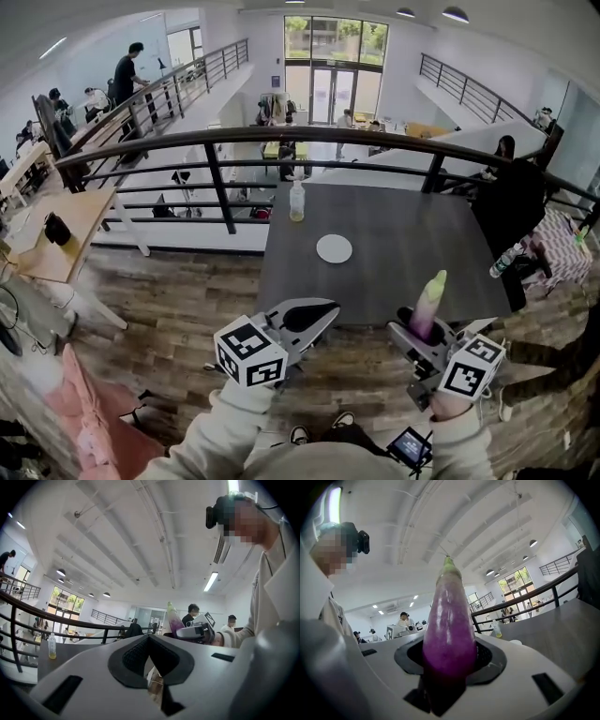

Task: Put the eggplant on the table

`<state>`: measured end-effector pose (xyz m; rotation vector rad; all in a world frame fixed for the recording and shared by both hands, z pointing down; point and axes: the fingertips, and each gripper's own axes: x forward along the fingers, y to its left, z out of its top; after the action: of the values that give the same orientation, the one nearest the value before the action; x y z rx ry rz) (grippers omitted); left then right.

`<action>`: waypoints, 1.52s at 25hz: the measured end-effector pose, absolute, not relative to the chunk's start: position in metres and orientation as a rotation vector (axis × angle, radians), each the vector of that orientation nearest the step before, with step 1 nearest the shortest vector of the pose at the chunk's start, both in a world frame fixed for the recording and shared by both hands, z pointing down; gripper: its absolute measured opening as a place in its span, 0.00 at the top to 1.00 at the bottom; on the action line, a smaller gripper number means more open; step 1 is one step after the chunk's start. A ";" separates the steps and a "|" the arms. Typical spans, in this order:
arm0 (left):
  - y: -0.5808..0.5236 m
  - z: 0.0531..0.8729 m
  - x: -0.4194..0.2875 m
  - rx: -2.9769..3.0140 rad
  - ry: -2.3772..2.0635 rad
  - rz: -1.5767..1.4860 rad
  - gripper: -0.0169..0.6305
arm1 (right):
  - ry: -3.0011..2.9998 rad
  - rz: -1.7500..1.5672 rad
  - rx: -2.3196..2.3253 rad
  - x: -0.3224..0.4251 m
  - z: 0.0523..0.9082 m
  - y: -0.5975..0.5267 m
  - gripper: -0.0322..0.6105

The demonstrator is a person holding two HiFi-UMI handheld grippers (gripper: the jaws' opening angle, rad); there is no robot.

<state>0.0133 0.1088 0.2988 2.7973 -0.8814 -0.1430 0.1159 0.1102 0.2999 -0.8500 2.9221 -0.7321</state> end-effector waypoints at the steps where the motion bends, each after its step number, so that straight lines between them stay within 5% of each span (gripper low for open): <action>1: 0.106 0.298 0.007 2.789 -0.894 -0.148 0.97 | 2.930 -0.731 -0.839 0.110 0.298 0.106 0.64; 38: -0.159 0.302 0.032 2.763 -1.107 -0.117 0.97 | 2.955 -0.741 -0.622 0.143 0.308 -0.187 0.64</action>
<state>0.0316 -0.1589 0.3016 2.7629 -1.1067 -0.1171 0.1427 -0.1874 0.3077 -0.6219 2.9549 -0.7413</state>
